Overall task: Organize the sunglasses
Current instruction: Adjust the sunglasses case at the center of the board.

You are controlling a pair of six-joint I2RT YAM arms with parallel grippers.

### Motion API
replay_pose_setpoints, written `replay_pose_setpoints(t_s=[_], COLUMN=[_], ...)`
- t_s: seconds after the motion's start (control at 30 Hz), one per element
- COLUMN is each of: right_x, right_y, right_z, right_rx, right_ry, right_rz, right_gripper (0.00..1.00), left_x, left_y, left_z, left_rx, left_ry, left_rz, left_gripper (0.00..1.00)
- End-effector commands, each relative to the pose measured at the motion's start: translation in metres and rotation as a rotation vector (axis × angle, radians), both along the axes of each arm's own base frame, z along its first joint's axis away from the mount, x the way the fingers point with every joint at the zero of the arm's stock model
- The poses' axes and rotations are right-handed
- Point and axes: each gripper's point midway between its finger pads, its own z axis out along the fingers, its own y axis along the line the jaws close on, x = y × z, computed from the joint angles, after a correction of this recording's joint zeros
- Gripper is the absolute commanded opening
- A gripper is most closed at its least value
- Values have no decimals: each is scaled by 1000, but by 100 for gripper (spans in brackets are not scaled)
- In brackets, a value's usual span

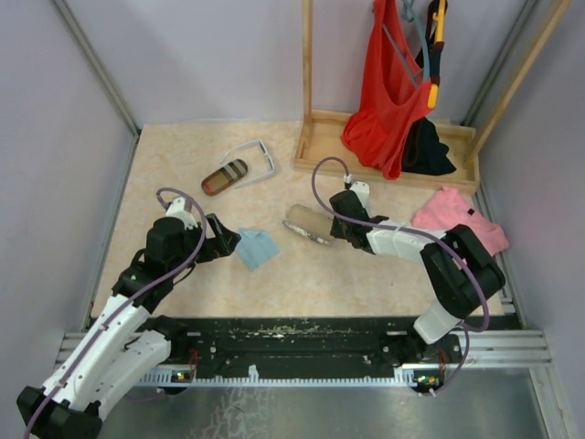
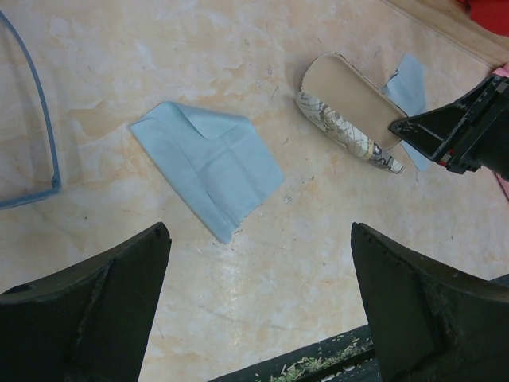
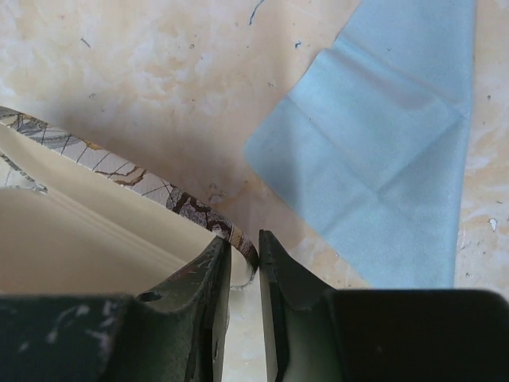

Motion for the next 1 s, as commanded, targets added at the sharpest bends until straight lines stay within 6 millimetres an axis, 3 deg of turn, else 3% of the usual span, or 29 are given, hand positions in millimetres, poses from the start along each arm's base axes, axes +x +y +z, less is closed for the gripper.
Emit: replay_pose_setpoints(t_s=[0.0, 0.2, 0.37, 0.5, 0.53, 0.67, 0.97], right_x=[27, 41, 55, 64, 64, 68, 66], right_y=[9, 18, 36, 45, 47, 53, 59], right_z=[21, 32, 58, 67, 55, 47, 48], right_rx=[20, -18, -28, -103, -130, -192, -183], right_ry=[-85, -147, -254, -284, -264, -266, -327], right_rz=[13, 100, 243, 357, 394, 509, 725], right_gripper=[19, 14, 14, 13, 12, 11, 10], left_x=[3, 3, 3, 3, 3, 3, 3], left_y=[-2, -2, -2, -1, -1, -2, -1], left_z=[4, 3, 4, 4, 4, 4, 5], left_rx=[-7, -3, 0, 3, 3, 2, 6], left_ry=[-25, -22, -25, -25, -24, -24, -25], left_rz=[-12, -14, -14, -11, -13, -15, -16], left_gripper=[99, 99, 100, 100, 99, 100, 99])
